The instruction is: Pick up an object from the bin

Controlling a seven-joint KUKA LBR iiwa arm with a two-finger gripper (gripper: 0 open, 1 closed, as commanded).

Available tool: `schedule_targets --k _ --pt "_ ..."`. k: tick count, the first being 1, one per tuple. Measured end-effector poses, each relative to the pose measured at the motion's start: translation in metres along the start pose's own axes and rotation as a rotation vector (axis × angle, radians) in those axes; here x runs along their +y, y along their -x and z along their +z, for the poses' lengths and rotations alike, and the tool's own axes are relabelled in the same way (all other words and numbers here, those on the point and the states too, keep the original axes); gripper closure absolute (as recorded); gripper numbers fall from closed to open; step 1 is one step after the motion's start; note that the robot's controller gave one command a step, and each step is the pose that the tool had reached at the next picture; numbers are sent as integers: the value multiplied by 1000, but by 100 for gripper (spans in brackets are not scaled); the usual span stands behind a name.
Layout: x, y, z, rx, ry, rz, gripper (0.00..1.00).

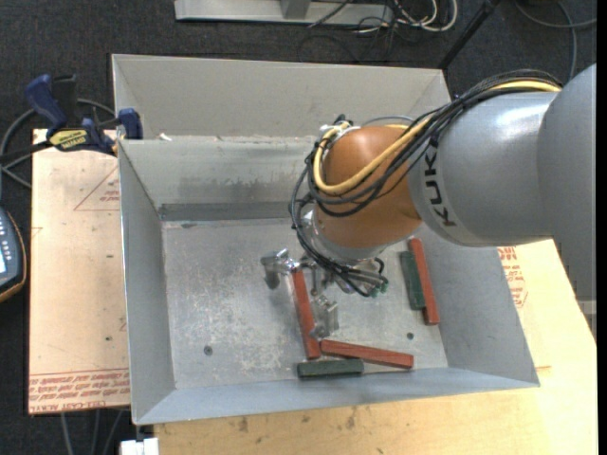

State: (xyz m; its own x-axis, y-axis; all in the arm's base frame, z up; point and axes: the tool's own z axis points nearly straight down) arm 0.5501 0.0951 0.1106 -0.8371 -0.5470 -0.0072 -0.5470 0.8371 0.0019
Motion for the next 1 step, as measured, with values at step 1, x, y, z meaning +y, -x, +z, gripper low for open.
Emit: schedule_targets --k 1 --pt "-67 -42 39 3 -3 -167 0"
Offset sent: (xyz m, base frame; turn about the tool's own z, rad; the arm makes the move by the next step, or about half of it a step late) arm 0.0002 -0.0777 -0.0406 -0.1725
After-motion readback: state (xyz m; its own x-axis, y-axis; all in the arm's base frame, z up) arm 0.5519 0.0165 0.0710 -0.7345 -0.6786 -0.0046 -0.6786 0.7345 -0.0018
